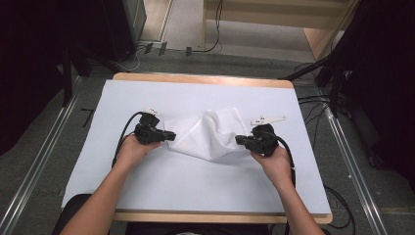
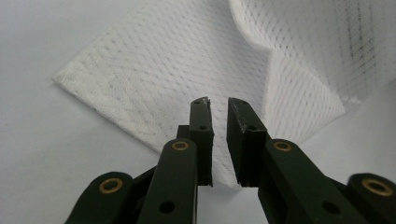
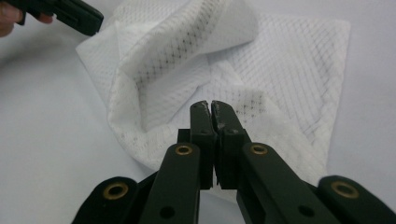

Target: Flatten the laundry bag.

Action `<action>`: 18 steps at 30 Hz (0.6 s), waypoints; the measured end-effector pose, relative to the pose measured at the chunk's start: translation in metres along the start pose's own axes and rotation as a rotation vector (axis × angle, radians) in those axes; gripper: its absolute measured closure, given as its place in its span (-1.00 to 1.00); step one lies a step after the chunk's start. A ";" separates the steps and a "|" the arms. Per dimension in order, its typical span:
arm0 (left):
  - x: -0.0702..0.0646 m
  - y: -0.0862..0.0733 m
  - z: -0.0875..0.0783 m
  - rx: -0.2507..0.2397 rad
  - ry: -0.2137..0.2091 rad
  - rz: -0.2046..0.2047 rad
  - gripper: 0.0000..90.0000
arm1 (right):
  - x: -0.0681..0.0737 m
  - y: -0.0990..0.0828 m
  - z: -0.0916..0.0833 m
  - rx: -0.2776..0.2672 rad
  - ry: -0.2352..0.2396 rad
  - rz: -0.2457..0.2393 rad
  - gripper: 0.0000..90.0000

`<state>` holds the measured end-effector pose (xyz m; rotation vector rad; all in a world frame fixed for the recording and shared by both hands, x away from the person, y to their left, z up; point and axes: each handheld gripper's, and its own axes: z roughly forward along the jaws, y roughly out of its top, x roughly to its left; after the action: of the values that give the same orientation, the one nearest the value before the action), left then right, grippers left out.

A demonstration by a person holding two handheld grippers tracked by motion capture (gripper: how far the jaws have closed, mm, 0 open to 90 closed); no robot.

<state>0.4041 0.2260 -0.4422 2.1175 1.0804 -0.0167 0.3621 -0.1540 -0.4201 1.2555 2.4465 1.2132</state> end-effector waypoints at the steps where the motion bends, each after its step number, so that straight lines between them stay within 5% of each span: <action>1: 0.000 0.000 -0.001 -0.003 -0.001 -0.001 0.76 | -0.001 -0.002 0.000 0.005 0.000 -0.002 0.99; 14: -0.002 0.005 -0.010 -0.051 -0.021 0.007 0.57 | -0.007 -0.030 -0.001 0.070 0.010 0.024 0.97; 18: -0.006 0.007 -0.010 -0.056 -0.026 0.023 0.51 | -0.006 -0.025 -0.001 0.044 0.012 0.028 0.90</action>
<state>0.4026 0.2254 -0.4286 2.0740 1.0302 -0.0031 0.3502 -0.1676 -0.4388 1.3027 2.4852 1.1829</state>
